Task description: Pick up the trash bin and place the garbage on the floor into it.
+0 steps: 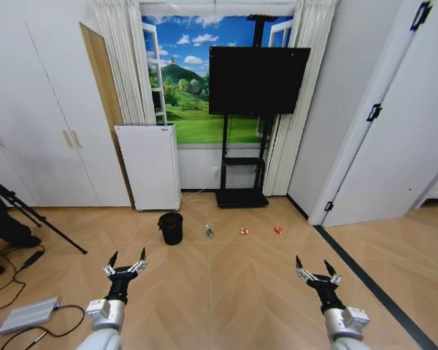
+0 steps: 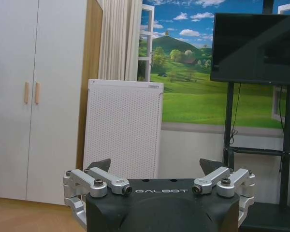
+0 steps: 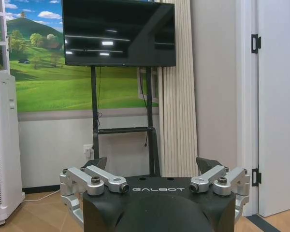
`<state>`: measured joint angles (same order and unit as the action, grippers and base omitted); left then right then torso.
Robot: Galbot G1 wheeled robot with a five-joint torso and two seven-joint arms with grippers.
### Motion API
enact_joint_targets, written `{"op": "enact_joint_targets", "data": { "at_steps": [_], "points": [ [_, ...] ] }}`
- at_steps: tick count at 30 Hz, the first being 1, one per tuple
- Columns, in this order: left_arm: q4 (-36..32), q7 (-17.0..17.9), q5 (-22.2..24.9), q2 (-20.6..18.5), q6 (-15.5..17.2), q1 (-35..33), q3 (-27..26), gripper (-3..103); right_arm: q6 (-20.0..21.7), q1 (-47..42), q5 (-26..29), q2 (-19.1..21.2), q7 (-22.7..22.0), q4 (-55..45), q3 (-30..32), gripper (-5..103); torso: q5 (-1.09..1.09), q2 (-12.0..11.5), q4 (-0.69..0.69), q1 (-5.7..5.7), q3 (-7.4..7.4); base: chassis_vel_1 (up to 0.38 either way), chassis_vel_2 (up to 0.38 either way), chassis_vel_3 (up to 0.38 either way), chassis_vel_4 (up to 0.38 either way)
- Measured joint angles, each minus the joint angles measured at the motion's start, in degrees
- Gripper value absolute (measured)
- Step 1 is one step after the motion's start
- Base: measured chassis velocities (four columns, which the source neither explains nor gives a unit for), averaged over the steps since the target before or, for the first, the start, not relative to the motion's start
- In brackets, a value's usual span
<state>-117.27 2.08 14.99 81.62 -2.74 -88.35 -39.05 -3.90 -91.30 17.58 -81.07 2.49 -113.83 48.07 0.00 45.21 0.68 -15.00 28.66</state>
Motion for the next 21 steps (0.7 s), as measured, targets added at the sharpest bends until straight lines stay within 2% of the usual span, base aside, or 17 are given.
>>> {"op": "enact_joint_targets", "data": {
  "at_steps": [7,10,13,14,16,17,19,20,21],
  "points": [
    [0.0,-0.1,0.0,0.0,-0.2,-0.1,0.0,100,-0.2,0.1,0.2,0.0,0.0,0.3,0.1,100,0.02,0.0,-0.04,0.0,0.0,-0.314,0.322,0.324,-0.325],
    [0.1,-0.1,0.0,0.0,-0.2,0.0,-0.1,100,-0.2,0.2,0.2,0.0,0.0,0.5,0.1,100,-0.04,0.0,-0.01,-0.01,0.0,-0.387,0.357,0.407,-0.338],
    [0.2,-0.2,-0.1,-0.1,-0.3,0.1,-0.1,100,-0.2,0.4,0.2,0.0,0.0,0.7,0.1,100,0.07,0.0,-0.04,-0.01,0.0,-0.344,0.372,0.367,-0.374],
    [0.3,-0.2,-0.1,-0.1,-0.3,0.2,-0.1,100,-0.3,0.5,0.3,0.0,0.0,0.7,0.2,100,-0.02,0.0,-0.02,-0.01,0.0,-0.369,0.369,0.368,-0.354],
    [0.5,-0.2,-0.2,-0.1,-0.3,0.4,0.0,100,-0.3,0.5,0.4,0.0,-0.1,0.8,0.3,100,-0.06,0.0,-0.01,-0.02,0.01,-0.353,0.344,0.384,-0.359],
    [0.5,-0.2,-0.2,-0.1,-0.3,0.5,0.1,100,-0.3,0.6,0.4,0.0,-0.1,0.9,0.3,100,0.07,0.0,-0.03,-0.02,0.01,-0.353,0.36,0.353,-0.359],
    [0.6,-0.2,-0.2,-0.2,-0.3,0.6,0.1,100,-0.3,0.6,0.5,0.0,-0.1,1.0,0.3,100,0.03,0.0,-0.02,-0.01,0.0,-0.345,0.338,0.351,-0.342],
    [0.8,-0.2,-0.2,-0.2,-0.3,0.7,0.1,100,-0.4,0.6,0.5,0.0,-0.1,1.0,0.4,100,-0.12,0.0,0.0,-0.02,0.0,-0.364,0.338,0.308,-0.354],
    [0.8,-0.2,-0.2,-0.2,-0.3,0.7,0.1,100,-0.4,0.7,0.5,0.0,-0.1,1.1,0.4,100,0.02,0.0,-0.02,-0.01,0.0,-0.351,0.362,0.308,-0.37]
  ]
}}
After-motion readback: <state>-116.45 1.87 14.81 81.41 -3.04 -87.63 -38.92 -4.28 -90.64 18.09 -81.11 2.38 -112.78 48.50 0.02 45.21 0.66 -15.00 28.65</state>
